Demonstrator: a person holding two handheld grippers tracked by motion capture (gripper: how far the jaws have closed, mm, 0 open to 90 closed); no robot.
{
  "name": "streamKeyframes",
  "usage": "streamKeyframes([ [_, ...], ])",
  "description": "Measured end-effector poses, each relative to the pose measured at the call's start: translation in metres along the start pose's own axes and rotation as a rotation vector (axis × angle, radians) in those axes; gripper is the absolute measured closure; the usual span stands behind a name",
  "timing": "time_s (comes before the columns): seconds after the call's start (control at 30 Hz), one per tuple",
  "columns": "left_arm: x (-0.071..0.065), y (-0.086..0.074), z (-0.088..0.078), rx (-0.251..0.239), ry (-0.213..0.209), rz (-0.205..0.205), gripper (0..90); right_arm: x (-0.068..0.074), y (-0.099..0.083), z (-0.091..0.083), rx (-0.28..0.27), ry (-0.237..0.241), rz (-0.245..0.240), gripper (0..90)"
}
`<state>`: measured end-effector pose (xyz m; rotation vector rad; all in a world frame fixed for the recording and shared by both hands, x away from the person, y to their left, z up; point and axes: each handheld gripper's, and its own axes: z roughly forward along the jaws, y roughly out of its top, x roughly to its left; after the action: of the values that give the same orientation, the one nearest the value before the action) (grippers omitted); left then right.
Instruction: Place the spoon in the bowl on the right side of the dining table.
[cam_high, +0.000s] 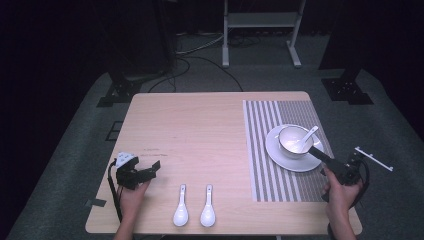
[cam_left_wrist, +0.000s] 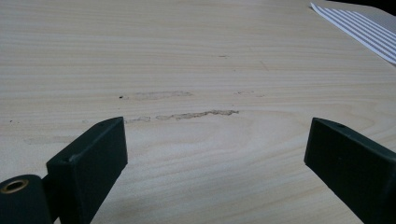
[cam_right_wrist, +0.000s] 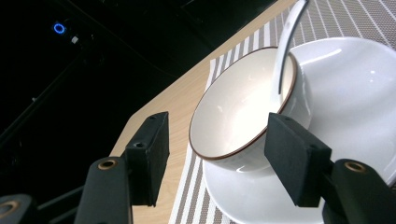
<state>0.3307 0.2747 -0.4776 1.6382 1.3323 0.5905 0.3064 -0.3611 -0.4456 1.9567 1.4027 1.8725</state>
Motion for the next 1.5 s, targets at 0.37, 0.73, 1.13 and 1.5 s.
streamKeyframes([
  [0.37,0.0,0.0,0.0,0.001,0.0,0.001,4.7,0.005,-0.01,-0.002,0.02,0.022,-0.014,39.1],
  [0.73,-0.001,0.0,0.0,0.0,-0.002,-0.001,4.7,0.008,-0.022,-0.005,0.035,0.041,-0.018,39.0],
  [1.13,-0.001,0.0,0.0,0.0,-0.002,0.0,4.7,0.012,-0.035,-0.006,0.056,0.053,-0.033,39.0],
  [1.5,-0.001,0.0,0.0,0.001,-0.002,0.0,4.7,0.015,-0.051,-0.006,0.088,0.08,-0.033,38.5],
])
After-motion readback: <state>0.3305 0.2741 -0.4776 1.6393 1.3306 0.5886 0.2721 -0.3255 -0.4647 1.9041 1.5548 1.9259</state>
